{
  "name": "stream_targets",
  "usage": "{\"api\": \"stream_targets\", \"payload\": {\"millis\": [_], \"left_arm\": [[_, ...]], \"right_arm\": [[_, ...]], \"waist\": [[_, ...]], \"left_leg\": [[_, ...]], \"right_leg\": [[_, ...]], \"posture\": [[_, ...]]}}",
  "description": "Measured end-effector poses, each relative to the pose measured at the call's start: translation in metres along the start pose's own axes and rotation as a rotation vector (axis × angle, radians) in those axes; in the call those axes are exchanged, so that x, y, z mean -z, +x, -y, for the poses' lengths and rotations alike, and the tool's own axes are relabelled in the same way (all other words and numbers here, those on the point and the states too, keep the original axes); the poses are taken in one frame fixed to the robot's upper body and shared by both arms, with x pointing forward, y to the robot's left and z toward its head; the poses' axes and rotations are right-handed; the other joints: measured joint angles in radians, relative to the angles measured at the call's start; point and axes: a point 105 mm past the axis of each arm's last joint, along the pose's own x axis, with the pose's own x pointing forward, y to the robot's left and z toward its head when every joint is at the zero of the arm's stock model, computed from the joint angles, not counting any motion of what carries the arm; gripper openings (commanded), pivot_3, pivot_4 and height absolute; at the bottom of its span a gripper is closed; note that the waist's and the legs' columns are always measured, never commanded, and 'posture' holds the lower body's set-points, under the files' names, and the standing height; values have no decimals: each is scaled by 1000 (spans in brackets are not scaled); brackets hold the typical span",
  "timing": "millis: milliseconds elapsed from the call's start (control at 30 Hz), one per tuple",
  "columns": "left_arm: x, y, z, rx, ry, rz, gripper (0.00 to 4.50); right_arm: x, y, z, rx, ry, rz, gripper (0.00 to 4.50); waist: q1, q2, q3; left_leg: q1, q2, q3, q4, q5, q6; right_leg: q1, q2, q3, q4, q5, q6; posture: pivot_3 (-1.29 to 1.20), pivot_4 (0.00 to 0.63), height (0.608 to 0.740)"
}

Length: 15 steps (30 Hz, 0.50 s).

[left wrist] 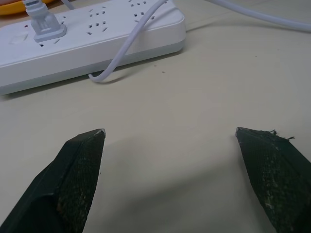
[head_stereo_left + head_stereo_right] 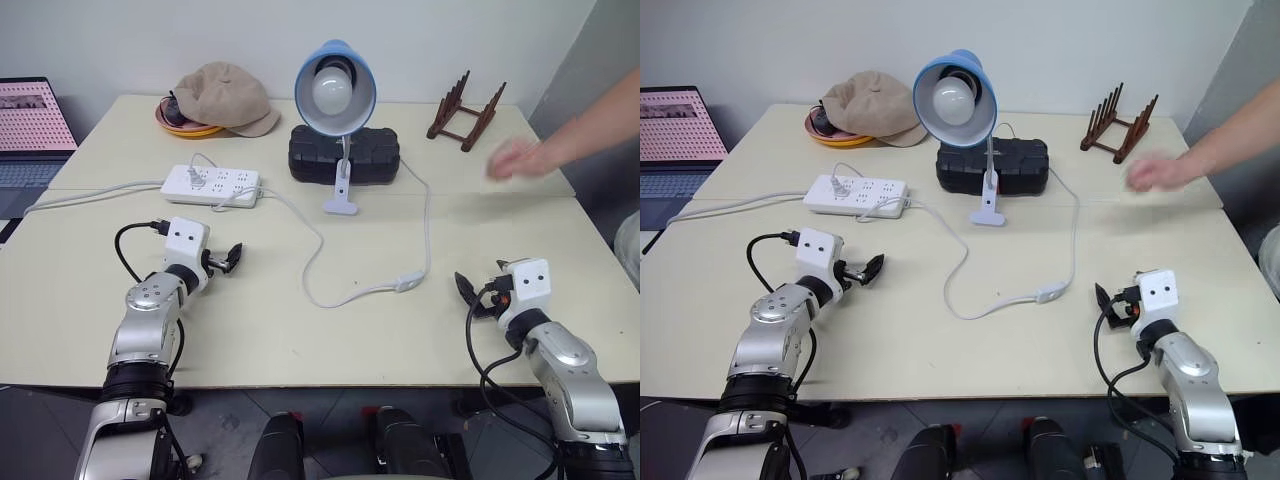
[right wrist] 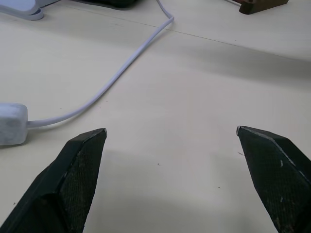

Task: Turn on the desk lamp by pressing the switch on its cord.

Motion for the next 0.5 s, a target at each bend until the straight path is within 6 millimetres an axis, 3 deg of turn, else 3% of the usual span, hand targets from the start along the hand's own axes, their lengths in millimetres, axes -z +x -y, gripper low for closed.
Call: {"api": "stream_targets", "payload": {"millis": [300,500], "left_arm": [[-14,-6,8,132,24,13,4493],[-47,-23,51,494,153,29,4493]], "right_arm": [[-6,-4,1,-85,-71,-7,4500],[-23,-9,-7,-297,-108,9,4500]], "waist": [[0,0,0],[-1,0,0]], "left_leg": [[0,0,0,0,0,0],[0,0,0,0,0,0]], "right_leg": [[0,0,0,0,0,0],[0,0,0,-1,0,-1]], "posture": [[0,150,740],[0,150,740]]}}
